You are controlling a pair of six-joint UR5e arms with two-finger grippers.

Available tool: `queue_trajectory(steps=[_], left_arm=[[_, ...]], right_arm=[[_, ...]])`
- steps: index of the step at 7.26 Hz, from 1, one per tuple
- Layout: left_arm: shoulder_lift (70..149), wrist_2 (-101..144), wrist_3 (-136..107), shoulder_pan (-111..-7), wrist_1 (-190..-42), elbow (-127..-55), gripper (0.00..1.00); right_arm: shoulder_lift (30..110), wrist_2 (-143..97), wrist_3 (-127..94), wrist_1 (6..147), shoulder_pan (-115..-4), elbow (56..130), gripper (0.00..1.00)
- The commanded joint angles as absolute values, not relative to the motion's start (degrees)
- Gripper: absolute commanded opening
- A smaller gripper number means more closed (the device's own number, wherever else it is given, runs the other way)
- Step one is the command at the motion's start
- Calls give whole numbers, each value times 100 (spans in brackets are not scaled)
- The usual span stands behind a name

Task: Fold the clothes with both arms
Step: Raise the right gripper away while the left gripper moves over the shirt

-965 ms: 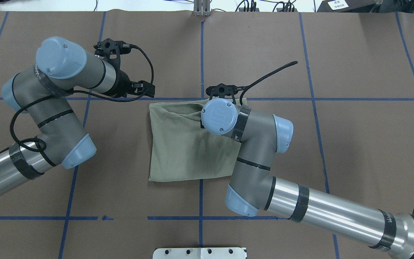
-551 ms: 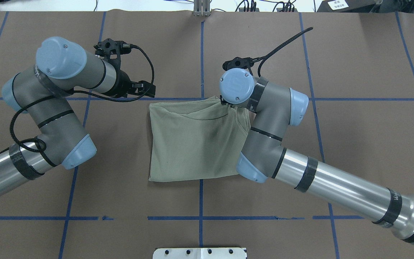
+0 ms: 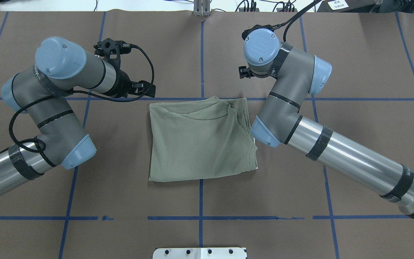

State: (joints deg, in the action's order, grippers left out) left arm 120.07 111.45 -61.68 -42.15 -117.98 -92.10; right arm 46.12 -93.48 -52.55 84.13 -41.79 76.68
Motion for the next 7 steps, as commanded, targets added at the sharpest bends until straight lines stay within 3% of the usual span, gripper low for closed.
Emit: queue_trajectory(steps=[1, 5, 7], left_arm=[[11962, 11153, -6135, -4219, -11734, -9246, 100], [11566, 11550, -5493, -4659, -11270, -9466, 100], [12073, 10544, -6026, -3750, -10691, -9291, 100]], right_arm=[[4614, -10725, -4959, 8314, -4743, 7664, 100], [5036, -11935, -3192, 8692, -5879, 7717, 100], [5027, -11927, -3190, 8684, -5889, 7717, 100]])
